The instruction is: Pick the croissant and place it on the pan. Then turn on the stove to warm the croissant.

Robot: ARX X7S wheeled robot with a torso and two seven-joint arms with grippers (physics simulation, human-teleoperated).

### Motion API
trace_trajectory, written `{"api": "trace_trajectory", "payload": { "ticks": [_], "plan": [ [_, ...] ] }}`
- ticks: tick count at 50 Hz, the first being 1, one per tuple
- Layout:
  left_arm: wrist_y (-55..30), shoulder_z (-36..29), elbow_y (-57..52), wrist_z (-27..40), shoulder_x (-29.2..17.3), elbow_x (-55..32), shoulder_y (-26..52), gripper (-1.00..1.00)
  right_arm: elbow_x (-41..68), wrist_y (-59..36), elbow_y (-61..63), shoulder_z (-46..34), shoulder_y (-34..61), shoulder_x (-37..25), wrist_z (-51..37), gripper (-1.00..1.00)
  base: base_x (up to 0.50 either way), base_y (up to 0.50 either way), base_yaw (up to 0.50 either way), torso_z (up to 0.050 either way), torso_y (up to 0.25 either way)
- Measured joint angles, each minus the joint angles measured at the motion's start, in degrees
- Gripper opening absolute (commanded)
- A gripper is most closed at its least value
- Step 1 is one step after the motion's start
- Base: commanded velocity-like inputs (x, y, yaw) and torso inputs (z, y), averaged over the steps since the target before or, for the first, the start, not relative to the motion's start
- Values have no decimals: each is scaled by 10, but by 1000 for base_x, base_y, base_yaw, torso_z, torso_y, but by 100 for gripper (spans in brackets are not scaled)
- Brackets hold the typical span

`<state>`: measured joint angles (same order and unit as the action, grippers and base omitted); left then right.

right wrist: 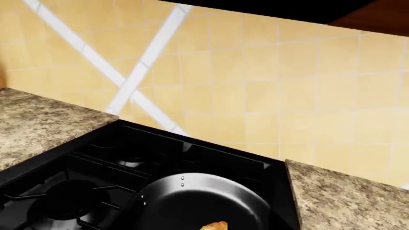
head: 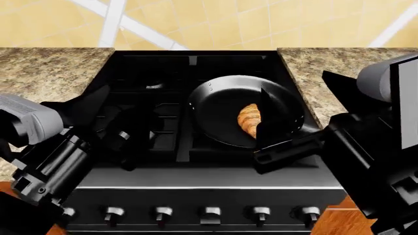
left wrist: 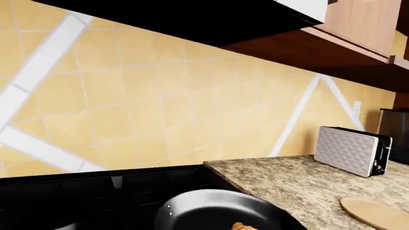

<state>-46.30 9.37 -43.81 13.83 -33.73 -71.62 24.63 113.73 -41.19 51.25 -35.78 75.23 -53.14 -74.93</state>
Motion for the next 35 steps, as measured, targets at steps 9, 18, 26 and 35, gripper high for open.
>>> {"api": "trace_trajectory", "payload": {
  "ticks": [9,18,26,35],
  "plan": [
    [3,-3,7,2,4,0,9,100,-24,7,0,7,-21,-2,18,100,-500,0,0,0,0],
    [8,-5,13,2,8,1,11,100,-40,9,-1,11,-33,-5,31,100,-500,-3,0,0,0],
    [11,-10,21,-1,14,-3,11,100,-63,14,-2,18,-53,-13,50,100,-62,-2,0,0,0],
    [19,-8,37,5,30,-30,8,100,-97,31,11,34,-88,-25,70,100,0,0,0,-3,0]
  ]
}}
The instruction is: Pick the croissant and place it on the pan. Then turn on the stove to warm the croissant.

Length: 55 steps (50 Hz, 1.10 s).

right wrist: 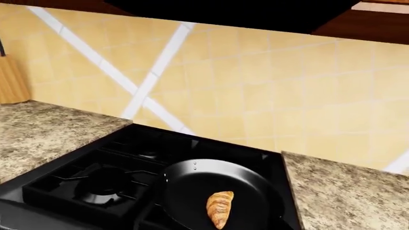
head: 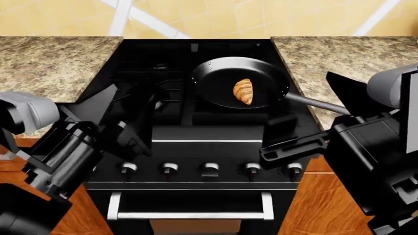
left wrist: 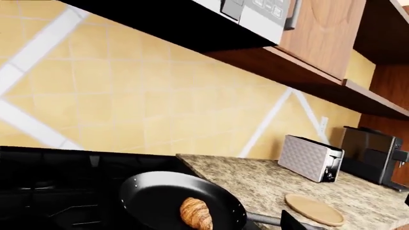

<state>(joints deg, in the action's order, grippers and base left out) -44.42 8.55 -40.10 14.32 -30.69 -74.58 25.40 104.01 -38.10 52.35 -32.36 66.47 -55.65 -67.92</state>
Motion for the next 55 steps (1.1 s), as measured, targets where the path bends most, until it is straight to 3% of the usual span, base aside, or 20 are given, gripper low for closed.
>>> {"api": "trace_trajectory", "payload": {
  "ticks": [13,21,28,39,55],
  "plan": [
    [84,-6,-18,-45,46,121,-59,100,-54,9,50,71,-99,-9,-17,100,0,0,0,-50,0],
    [152,-10,-24,-77,80,204,-105,100,69,-225,64,291,-156,147,-114,100,0,0,0,-50,0],
    [233,-19,-17,-121,113,286,-159,100,138,-373,71,409,-178,241,-167,100,0,0,0,-50,0],
    [316,-32,24,-162,146,372,-203,100,117,-470,75,444,-216,281,-203,100,0,0,0,-50,0],
    [401,-59,91,-195,168,472,-230,100,136,-509,76,521,-257,315,-217,100,0,0,0,-50,0]
  ]
}}
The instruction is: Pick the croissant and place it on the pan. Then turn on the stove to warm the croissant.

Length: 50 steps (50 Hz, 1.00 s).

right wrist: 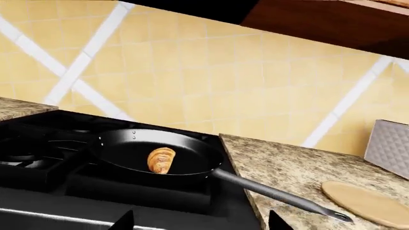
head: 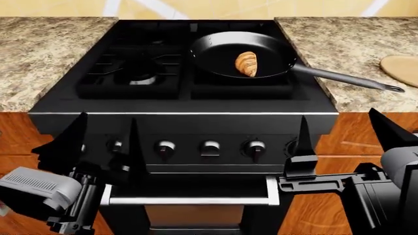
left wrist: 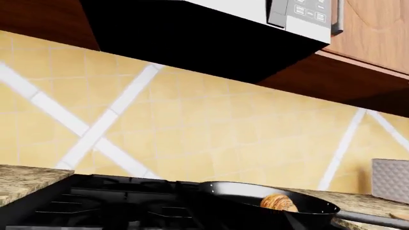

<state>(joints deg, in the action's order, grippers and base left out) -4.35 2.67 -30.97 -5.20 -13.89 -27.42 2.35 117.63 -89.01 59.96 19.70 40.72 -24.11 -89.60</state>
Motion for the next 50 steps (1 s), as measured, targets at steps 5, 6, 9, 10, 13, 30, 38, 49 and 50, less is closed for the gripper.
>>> {"api": "trace_trajectory", "payload": {
  "ticks": [5,6,9,10,13,30,38,49,50],
  "plan": [
    [12,-6,13,-4,3,14,-2,100,10,-4,0,17,-10,9,-1,100,0,0,0,-50,0],
    [13,-7,15,-4,3,16,-2,100,11,-4,0,19,-11,11,0,100,0,0,0,-50,0],
    [18,-9,20,-5,4,20,-3,100,14,-6,0,25,-16,15,0,100,0,0,0,-50,0],
    [19,-10,21,-5,4,21,-3,100,15,-6,0,27,-17,16,1,100,0,0,0,-50,0],
    [23,-11,25,-6,4,24,-3,100,16,-7,0,31,-21,19,2,100,0,0,0,-50,0],
    [32,-18,37,-6,3,26,-5,100,2,-9,0,54,-45,29,30,100,0,0,0,-50,0],
    [32,-19,39,-5,0,22,-5,100,-5,-10,0,85,-60,38,52,100,0,0,0,-50,0],
    [31,-21,41,-2,-3,18,-5,100,-3,-10,0,121,-77,47,67,100,0,0,0,-50,0],
    [31,-21,41,-2,-3,17,-5,100,-2,-10,0,123,-78,47,67,100,0,0,0,-50,0]
  ]
}}
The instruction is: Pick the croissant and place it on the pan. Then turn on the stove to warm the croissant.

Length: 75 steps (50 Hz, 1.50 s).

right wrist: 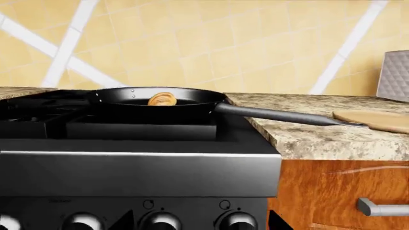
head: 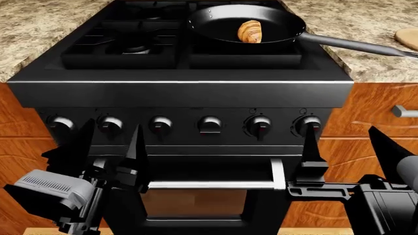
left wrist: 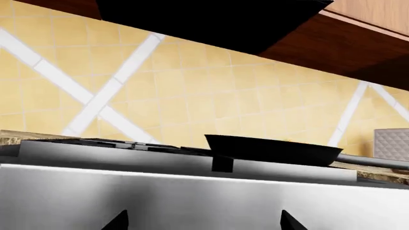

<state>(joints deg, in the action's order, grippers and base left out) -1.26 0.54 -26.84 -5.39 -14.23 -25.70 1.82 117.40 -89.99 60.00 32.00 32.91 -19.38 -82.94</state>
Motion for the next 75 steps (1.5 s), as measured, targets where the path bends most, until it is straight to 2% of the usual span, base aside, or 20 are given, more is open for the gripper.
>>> {"api": "trace_trajectory", "payload": {
  "ticks": [30,45,55,64,69,75],
  "plan": [
    [1,-5,-2,11,-7,-4,0,100,21,0,0,16,-8,-1,-18,100,0,0,0,-50,0],
    [2,-5,-3,14,-9,-16,1,100,16,0,0,4,2,-7,-19,100,0,0,0,-1,0],
    [-4,-6,-2,20,-12,-23,5,100,-16,0,0,4,3,-12,18,100,0,0,0,0,0],
    [-33,-1,-19,30,-23,-60,7,100,-86,8,0,9,-13,-21,89,100,0,0,0,0,0],
    [-45,3,-23,36,-27,-77,10,100,-241,129,-2,-81,-92,-70,194,100,0,0,0,0,0],
    [-55,4,-22,42,-29,-89,15,100,-395,243,-14,-160,-141,-111,275,100,0,0,0,0,0]
  ]
}}
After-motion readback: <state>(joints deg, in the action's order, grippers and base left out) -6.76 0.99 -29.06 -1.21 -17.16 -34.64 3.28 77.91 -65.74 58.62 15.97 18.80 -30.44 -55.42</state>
